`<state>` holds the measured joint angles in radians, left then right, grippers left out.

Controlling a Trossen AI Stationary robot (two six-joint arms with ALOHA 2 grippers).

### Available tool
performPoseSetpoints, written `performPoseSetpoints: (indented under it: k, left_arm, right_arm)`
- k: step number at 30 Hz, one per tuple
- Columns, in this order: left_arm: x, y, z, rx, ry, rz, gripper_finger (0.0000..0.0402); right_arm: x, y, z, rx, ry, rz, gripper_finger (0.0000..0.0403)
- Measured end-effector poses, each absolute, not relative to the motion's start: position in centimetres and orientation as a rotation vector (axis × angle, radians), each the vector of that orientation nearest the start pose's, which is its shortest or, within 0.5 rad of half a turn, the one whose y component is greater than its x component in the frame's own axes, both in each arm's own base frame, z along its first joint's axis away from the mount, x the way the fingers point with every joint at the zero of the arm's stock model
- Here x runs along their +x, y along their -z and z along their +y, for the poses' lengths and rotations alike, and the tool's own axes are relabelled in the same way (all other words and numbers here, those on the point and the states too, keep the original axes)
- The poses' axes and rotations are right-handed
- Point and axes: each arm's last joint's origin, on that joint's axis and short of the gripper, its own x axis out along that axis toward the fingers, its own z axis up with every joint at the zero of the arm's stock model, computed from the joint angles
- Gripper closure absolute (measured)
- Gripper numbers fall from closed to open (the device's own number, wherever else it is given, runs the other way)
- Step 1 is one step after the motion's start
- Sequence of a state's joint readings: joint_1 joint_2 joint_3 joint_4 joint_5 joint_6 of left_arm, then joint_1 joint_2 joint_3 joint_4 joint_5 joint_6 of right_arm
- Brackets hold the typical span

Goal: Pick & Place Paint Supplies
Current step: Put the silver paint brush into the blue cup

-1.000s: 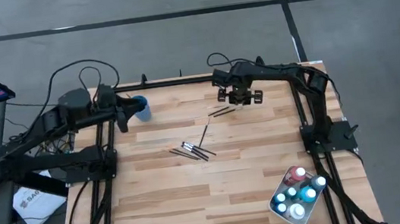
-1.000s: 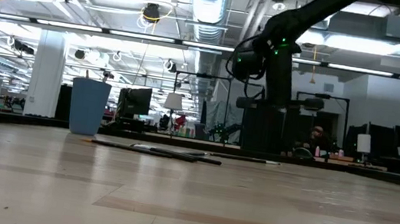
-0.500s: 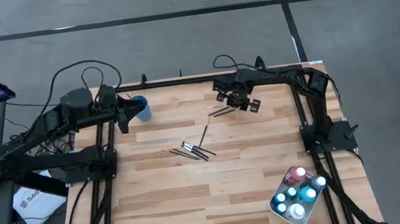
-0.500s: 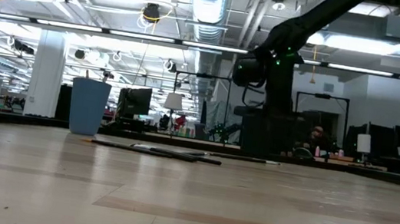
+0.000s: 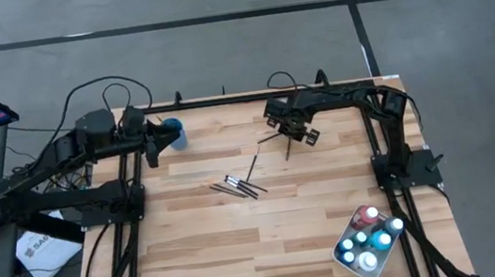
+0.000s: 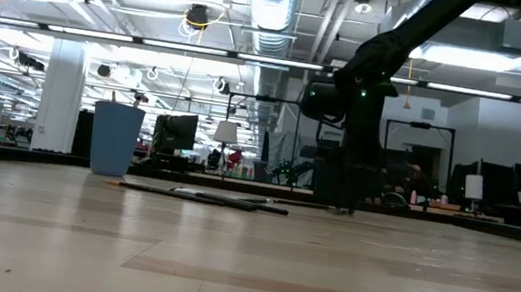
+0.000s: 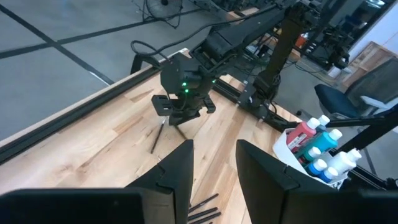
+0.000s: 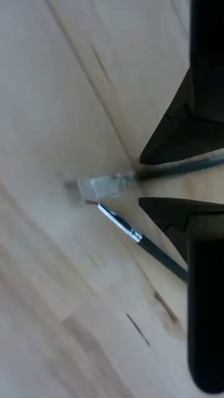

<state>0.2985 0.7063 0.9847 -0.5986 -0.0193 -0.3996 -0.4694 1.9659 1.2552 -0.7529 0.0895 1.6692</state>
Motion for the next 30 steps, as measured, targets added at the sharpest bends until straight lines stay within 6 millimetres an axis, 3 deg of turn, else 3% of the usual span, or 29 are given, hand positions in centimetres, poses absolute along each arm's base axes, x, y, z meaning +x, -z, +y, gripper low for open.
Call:
performPoseSetpoints:
  k: [10, 19, 30]
  left_arm:
    - [12.4, -36.9, 3.9, -0.439, -0.377, 0.258, 0.0288]
    - [12.4, -36.9, 3.9, -0.439, -0.377, 0.259, 0.0288]
    - [12.4, -36.9, 3.8, -0.445, -0.344, 0.265, 0.0288]
  right_arm:
    - [32.0, -13.6, -15.6, 1.457, 1.533, 0.809, 0.0316]
    - [31.6, -13.6, -15.7, 1.273, 1.374, 1.012, 0.0393]
    - [32.1, -14.2, -13.9, 1.113, 1.267, 1.076, 0.0401]
